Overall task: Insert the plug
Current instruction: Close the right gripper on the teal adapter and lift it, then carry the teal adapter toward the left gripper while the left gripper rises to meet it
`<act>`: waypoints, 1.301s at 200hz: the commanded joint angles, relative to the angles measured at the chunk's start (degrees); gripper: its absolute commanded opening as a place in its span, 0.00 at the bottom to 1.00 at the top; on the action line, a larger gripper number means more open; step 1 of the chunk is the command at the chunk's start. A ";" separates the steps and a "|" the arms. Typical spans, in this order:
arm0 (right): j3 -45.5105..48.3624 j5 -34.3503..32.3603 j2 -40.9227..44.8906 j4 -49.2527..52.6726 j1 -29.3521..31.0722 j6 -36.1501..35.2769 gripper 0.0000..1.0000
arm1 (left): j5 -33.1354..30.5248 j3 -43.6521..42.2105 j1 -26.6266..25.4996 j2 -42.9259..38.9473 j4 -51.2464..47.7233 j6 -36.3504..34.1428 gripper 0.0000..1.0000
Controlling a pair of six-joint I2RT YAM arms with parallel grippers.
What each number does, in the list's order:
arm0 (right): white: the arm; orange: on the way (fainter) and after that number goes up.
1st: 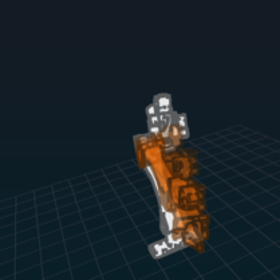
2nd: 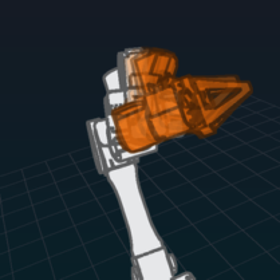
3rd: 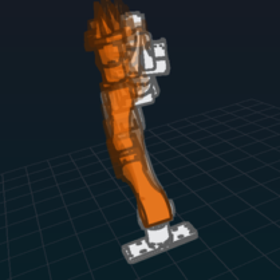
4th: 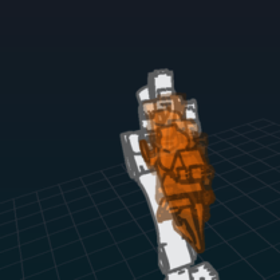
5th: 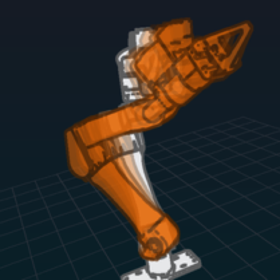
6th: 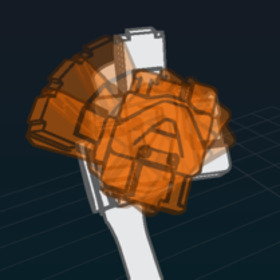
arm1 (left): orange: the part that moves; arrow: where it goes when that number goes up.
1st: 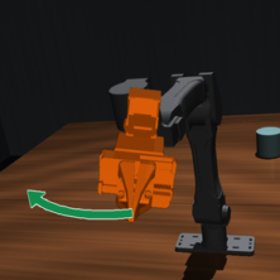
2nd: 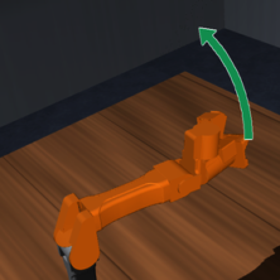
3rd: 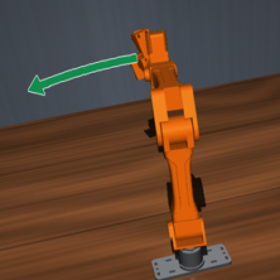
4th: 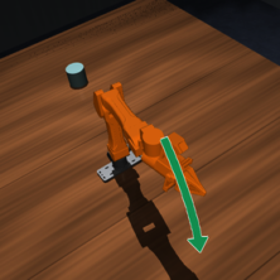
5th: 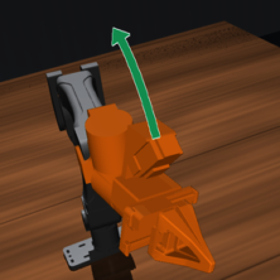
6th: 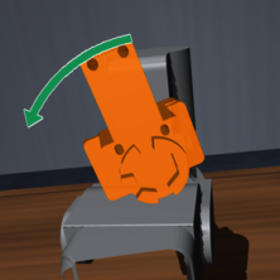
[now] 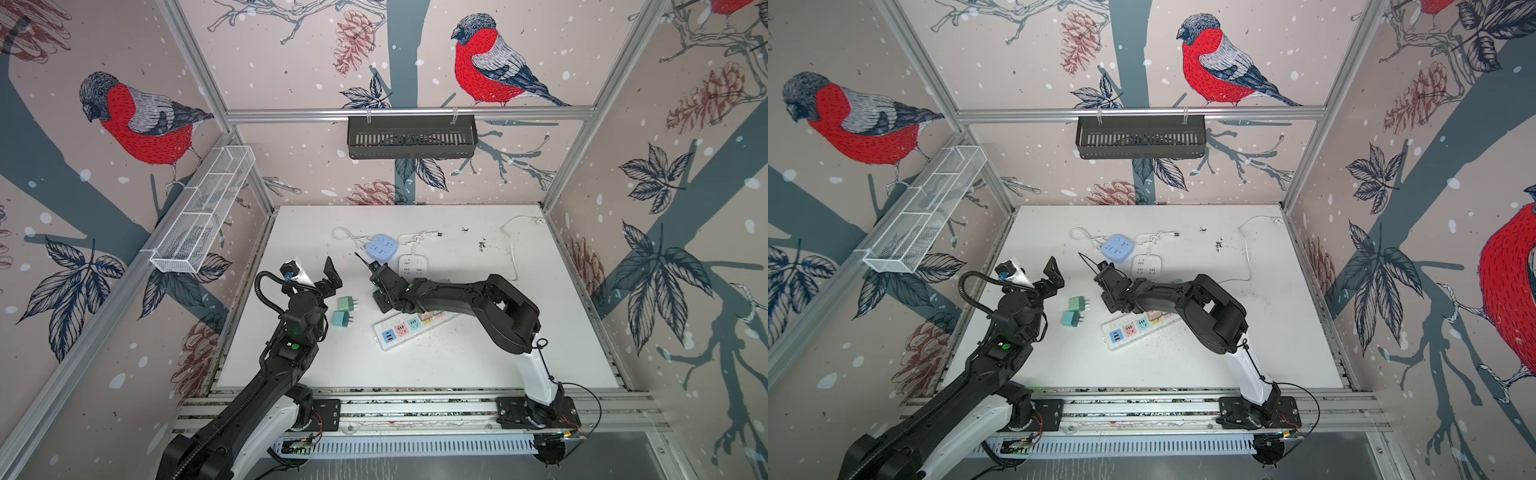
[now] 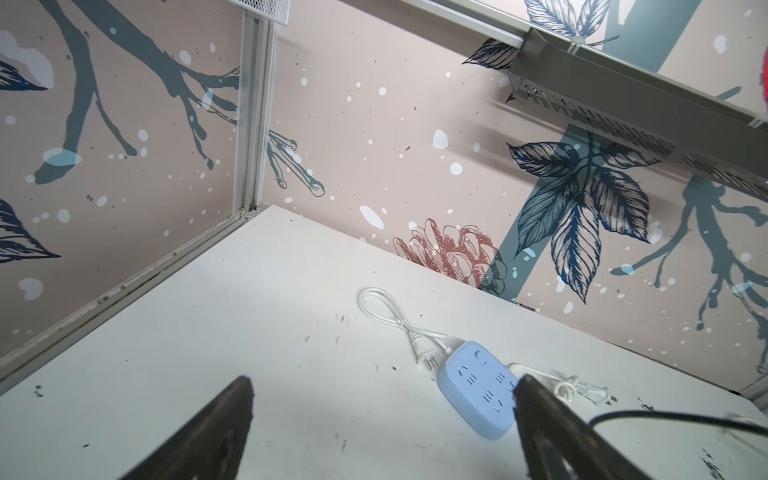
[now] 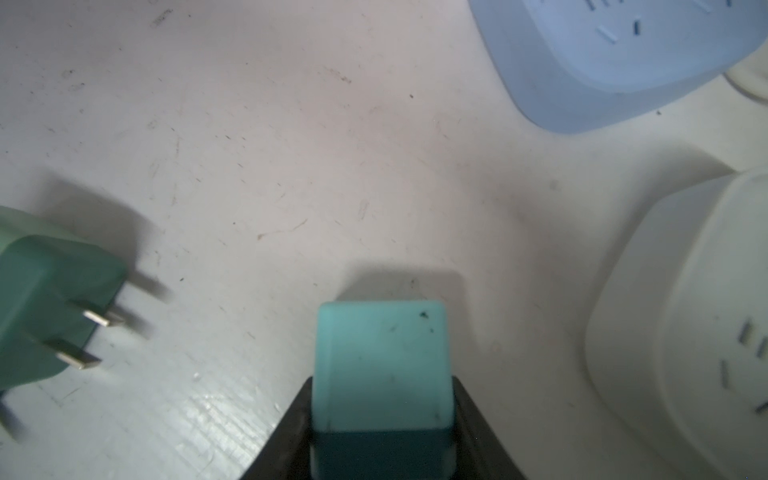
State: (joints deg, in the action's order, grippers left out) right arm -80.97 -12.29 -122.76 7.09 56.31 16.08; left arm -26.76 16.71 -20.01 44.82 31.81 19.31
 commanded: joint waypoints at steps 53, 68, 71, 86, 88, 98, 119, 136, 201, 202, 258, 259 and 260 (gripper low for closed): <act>10.66 -5.61 14.48 -4.53 0.02 -1.04 0.29 | 13.79 -1.82 0.15 -2.53 7.72 -6.54 0.97; 14.48 -6.99 19.49 -7.23 0.02 -1.46 0.29 | 14.43 -1.08 0.15 -1.82 6.83 -7.13 0.97; 15.17 -7.40 20.38 -7.87 0.01 -1.50 0.29 | 14.72 -1.13 0.15 -1.69 6.88 -7.26 0.97; 19.42 -8.75 24.95 -11.23 0.02 -2.13 0.29 | 18.27 -2.60 0.09 -0.80 10.13 -9.41 0.97; 20.01 -9.01 25.53 -11.73 -0.02 -2.15 0.29 | 18.84 -2.75 0.13 -0.66 10.47 -9.63 0.97; 22.99 -10.34 28.74 -14.06 -0.03 -2.40 0.28 | 20.70 -2.96 0.15 -0.10 11.21 -9.45 0.97; 28.85 -12.41 35.64 -18.24 -0.02 -2.93 0.28 | 22.41 -1.18 0.15 1.50 9.21 -7.53 0.97; 33.48 -14.31 41.30 -21.82 -0.07 -3.63 0.28 | 24.38 -1.07 0.15 3.12 10.12 -8.07 0.98; 47.57 -15.55 57.20 -34.26 -0.42 -6.77 0.29 | 42.30 -0.62 0.15 6.39 14.63 -8.87 0.92; 47.70 -15.56 57.42 -34.30 -0.46 -6.77 0.29 | 42.58 -0.53 0.10 6.45 14.66 -8.82 0.92; 53.42 -13.40 64.74 -40.03 -0.54 -8.85 0.23 | 54.05 0.80 0.06 10.26 17.30 -7.99 0.90; 53.48 -13.34 64.88 -40.13 -0.52 -8.86 0.23 | 54.16 0.83 0.06 10.28 17.27 -8.03 0.90; 53.56 -13.31 64.95 -40.18 -0.47 -8.86 0.23 | 54.22 0.89 0.10 10.37 17.25 -8.09 0.90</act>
State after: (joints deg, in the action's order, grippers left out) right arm -28.77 -26.92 -59.75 -27.64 55.70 8.86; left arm 20.43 16.51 -19.99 54.24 44.82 10.81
